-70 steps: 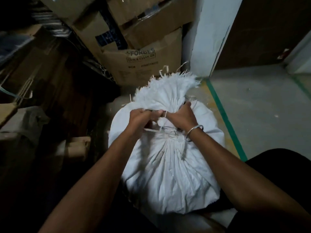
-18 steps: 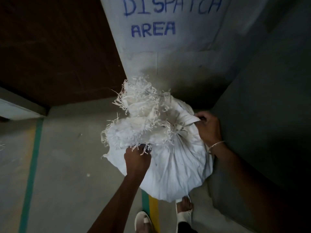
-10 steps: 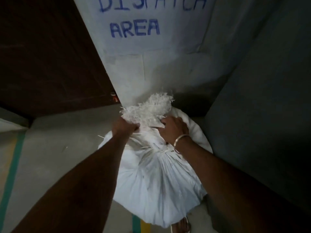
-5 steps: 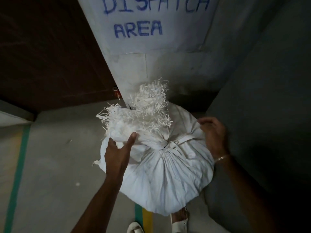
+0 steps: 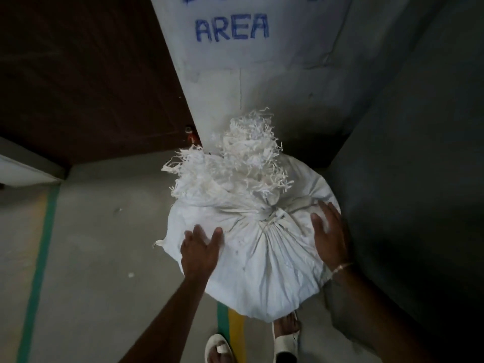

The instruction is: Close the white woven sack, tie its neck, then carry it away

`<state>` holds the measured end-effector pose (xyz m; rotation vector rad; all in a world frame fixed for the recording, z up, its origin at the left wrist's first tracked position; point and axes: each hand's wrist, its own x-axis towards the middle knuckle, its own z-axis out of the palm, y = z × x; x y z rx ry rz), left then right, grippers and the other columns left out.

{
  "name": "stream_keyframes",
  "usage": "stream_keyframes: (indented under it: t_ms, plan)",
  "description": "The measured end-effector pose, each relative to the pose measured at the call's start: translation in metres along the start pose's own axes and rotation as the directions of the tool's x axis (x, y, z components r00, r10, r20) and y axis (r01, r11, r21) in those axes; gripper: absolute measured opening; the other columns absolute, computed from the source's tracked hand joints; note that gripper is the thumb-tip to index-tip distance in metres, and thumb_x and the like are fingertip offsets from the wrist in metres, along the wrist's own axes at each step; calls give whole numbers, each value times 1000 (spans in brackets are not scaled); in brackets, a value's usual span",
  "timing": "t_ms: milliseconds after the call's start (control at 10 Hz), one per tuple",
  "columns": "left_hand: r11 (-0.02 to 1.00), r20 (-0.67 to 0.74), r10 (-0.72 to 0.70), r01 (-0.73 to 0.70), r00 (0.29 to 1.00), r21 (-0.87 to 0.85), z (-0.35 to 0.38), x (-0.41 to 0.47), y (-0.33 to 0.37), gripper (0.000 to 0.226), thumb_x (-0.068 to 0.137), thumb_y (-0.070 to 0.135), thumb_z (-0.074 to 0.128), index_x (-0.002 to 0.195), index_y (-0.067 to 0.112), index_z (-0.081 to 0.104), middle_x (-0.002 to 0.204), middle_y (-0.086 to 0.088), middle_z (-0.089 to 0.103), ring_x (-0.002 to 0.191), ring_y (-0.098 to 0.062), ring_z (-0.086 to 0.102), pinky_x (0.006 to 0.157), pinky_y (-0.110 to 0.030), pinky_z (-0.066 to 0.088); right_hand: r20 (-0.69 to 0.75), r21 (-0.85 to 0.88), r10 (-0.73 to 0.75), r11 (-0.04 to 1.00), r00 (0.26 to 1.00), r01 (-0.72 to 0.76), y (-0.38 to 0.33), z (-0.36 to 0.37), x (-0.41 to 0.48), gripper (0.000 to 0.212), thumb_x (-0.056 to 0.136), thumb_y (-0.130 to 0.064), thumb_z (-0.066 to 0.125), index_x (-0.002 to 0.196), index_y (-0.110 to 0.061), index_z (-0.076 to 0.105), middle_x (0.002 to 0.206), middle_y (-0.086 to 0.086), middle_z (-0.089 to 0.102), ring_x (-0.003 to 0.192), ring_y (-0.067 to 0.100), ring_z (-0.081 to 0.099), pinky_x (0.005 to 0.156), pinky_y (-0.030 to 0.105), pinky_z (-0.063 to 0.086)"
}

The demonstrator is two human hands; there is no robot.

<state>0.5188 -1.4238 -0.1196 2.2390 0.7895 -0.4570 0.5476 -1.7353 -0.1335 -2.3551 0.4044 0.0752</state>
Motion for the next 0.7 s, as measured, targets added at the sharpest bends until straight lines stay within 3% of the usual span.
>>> stream_keyframes:
  t_ms: [100, 200, 300, 400, 500, 600, 700]
  plan:
    - [999, -89, -24, 21, 996, -33, -13, -22, -3, 86, 94, 67, 49, 155, 8, 37, 160, -23, 35, 150, -37, 30, 122, -48, 26, -120, 80, 72, 995, 990, -63, -6, -13, -41, 66, 93, -63, 42, 147, -26, 46, 154, 7, 44, 142, 25, 41, 116, 48, 36]
    - [997, 45, -41, 44, 998, -59, -11, -21, -6, 98, 87, 76, 53, 160, 16, 27, 167, -16, 21, 153, -34, 25, 124, -50, 22, -64, 3, 108, 994, 992, -108, 5, -1, -51, 74, 87, -71, 39, 151, -33, 39, 160, 6, 33, 147, 26, 31, 120, 49, 29]
    - [990, 229, -33, 64, 973, -127, -5, -4, -13, 112, 75, 89, 51, 159, 20, 26, 166, -8, 29, 151, -27, 32, 122, -50, 28, 27, -21, 163, 986, 986, -163, 8, 13, -26, 83, 82, -81, 34, 150, -33, 40, 158, 11, 36, 146, 30, 34, 119, 50, 30]
    - [997, 64, 7, -2, 998, -78, -13, -12, -14, 95, 89, 70, 56, 161, 17, 24, 168, -11, 22, 153, -29, 26, 123, -46, 25, -85, 46, 198, 980, 976, -195, 1, 11, -20, 80, 85, -76, 40, 144, -23, 47, 148, 14, 49, 137, 33, 46, 112, 51, 40]
    - [989, 119, 74, -58, 990, -134, -21, -20, -15, 89, 90, 63, 62, 161, 23, 25, 170, -4, 15, 155, -23, 22, 124, -42, 22, -62, 6, 185, 983, 981, -185, -8, 9, -37, 66, 93, -62, 51, 147, -24, 44, 153, 13, 43, 141, 31, 40, 115, 50, 36]
    - [992, 146, 105, -93, 984, -87, -34, -27, -12, 82, 90, 61, 63, 155, 20, 37, 165, -2, 32, 151, -19, 33, 122, -37, 27, -17, 23, 157, 987, 987, -157, -10, 4, -33, 76, 92, -62, 51, 153, -21, 36, 157, 14, 39, 144, 32, 37, 119, 47, 32]
    - [992, 74, 87, -79, 993, -103, -61, -52, -11, 77, 91, 61, 62, 151, 17, 45, 158, -3, 44, 145, -22, 42, 119, -38, 33, -124, 119, 200, 976, 972, -185, -36, -26, -53, 75, 95, -56, 54, 154, -12, 36, 157, 15, 39, 145, 31, 37, 118, 35, 27]
